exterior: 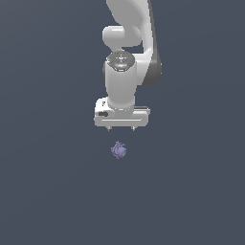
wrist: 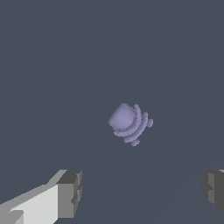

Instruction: Pick up the object and move it to a goal position.

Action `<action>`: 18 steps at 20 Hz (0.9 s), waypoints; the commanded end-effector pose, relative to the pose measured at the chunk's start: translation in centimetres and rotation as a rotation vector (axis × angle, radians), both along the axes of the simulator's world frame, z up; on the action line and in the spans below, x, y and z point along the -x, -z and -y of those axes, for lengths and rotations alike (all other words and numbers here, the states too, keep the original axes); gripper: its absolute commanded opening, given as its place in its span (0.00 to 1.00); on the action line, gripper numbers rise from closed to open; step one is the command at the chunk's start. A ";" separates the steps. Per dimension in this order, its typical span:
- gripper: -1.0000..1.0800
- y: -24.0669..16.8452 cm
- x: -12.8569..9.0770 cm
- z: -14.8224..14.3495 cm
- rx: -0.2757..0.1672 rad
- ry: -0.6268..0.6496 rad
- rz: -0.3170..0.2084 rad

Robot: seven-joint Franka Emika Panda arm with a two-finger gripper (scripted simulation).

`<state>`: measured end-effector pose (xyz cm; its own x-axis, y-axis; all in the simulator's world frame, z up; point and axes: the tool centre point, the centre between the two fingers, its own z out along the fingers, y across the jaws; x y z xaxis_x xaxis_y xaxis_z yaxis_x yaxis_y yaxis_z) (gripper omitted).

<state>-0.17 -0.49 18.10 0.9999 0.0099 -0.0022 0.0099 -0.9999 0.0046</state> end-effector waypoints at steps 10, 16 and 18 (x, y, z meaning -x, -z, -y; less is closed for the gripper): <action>0.96 -1.0 -0.2 -0.7 0.005 0.019 0.004; 0.96 -0.9 -0.3 -0.8 0.005 0.023 0.004; 0.96 -0.8 -0.3 -0.8 0.004 0.034 0.004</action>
<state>0.12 0.29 19.00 0.9998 -0.0175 0.0020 -0.0176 -0.9998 0.0088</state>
